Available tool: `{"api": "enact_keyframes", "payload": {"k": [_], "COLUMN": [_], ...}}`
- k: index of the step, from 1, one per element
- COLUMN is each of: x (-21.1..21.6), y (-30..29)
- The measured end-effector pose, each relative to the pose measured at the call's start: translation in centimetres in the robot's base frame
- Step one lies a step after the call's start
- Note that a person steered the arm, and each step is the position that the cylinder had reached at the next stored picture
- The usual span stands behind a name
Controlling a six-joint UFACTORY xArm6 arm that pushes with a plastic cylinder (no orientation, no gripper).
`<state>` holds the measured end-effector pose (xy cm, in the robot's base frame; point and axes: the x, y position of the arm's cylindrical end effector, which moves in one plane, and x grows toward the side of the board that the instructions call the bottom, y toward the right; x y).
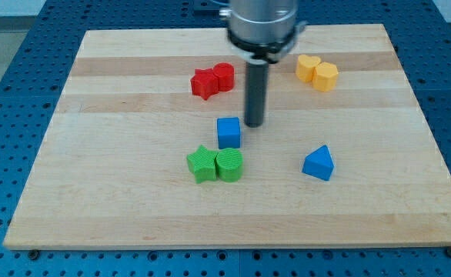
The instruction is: Slide the blue cube to the top left of the blue triangle
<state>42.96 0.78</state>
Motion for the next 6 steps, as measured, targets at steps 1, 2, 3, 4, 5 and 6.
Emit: {"api": "enact_keyframes", "payload": {"k": [1,2,3,4,5,6], "x": [-0.6,-3.6,-3.5,-0.1,3.4,3.4], "y": [-2.4,-3.7,-7.6,-9.7,-9.4,-9.2]}}
